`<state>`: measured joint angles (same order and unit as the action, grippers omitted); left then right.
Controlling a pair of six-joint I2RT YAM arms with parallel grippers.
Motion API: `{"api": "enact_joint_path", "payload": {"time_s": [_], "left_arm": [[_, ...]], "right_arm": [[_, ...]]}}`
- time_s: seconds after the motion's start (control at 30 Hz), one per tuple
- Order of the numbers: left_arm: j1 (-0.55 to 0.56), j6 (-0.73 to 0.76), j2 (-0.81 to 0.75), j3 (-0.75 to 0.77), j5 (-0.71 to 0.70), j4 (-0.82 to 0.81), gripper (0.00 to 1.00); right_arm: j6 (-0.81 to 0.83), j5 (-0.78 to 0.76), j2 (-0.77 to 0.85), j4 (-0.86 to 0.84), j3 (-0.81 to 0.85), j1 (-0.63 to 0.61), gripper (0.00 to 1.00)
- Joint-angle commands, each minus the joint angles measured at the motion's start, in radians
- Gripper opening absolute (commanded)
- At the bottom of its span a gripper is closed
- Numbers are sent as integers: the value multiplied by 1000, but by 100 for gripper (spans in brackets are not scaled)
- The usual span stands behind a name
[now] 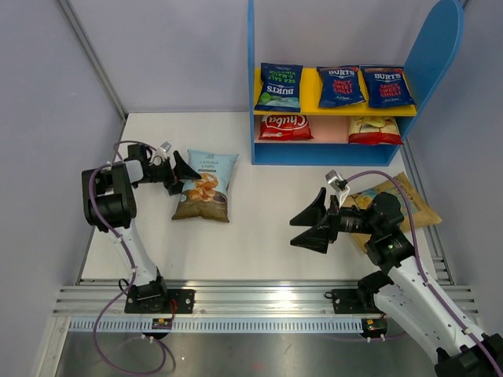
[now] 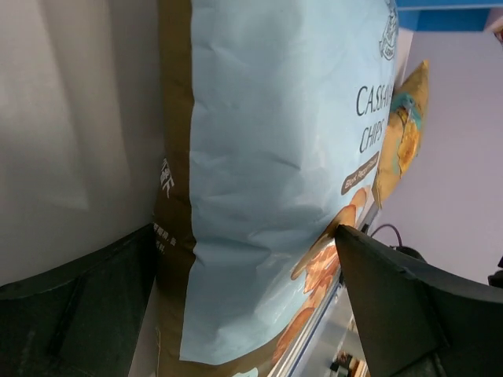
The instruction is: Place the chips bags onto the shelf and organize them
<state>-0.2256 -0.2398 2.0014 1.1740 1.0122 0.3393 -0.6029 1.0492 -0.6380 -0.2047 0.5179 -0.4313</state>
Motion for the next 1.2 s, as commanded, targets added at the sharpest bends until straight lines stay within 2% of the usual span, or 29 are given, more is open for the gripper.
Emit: {"api": "enact_joint_path", "payload": {"time_s": [0.0,0.03,0.13,0.17,0.2,0.27,0.3,0.33,0.37,0.4,0.43,0.57,0.63,0.67,0.77,0.87,0.97,1.0,1.07,1.17], "left_arm": [[25,45,71,27,-26,70,94],[29,31,74,24,-18,43,90],[35,-36,69,9,-9,-28,67],[37,-62,54,1,5,-57,52],[38,-120,42,-23,9,-87,47],[43,-208,8,-69,22,-250,42],[45,-318,-33,-124,23,-328,35],[43,-376,-52,-154,17,-476,31],[46,-436,-71,-184,9,-553,30],[48,-552,-104,-247,-21,-624,22],[46,-603,-124,-276,-43,-751,18],[55,-792,-226,-428,-171,-979,17],[61,-861,-309,-517,-220,-1052,16],[65,-880,-341,-546,-265,-1069,16],[78,-979,-464,-675,-336,-1158,15],[121,-1091,-596,-798,-443,-1226,10],[184,-1176,-719,-882,-561,-1220,10],[199,-1223,-825,-936,-599,-1203,10],[251,-1269,-941,-994,-708,-1154,11],[313,-1325,-1198,-1039,-840,-967,14]], "right_arm": [[-11,26,4,-35,5,-12,97],[-9,23,4,-32,7,-14,97],[-9,3,4,-22,4,-14,97],[-12,-6,1,-19,-2,-14,97],[-20,-26,-2,-19,-7,-15,97],[-32,-47,-11,-24,-24,-17,97],[-59,-61,-14,-54,-35,-15,97],[-73,-70,-18,-73,-44,-17,97],[-90,-80,-28,-91,-61,-17,96],[-124,-98,-32,-123,-68,-17,97],[-138,-112,-43,-133,-74,-17,96],[-222,-259,-60,-180,-140,-32,96],[-311,-332,-69,-260,-185,-46,96],[-340,-418,-75,-312,-224,-53,96],[-409,-544,-123,-346,-265,-122,95],[-462,-801,-198,-442,-288,-243,95],[-506,-981,-296,-556,-294,-363,95],[-506,-1020,-324,-596,-294,-388,95],[-485,-1108,-417,-700,-277,-469,95],[-423,-1164,-555,-841,-234,-553,96]]}}
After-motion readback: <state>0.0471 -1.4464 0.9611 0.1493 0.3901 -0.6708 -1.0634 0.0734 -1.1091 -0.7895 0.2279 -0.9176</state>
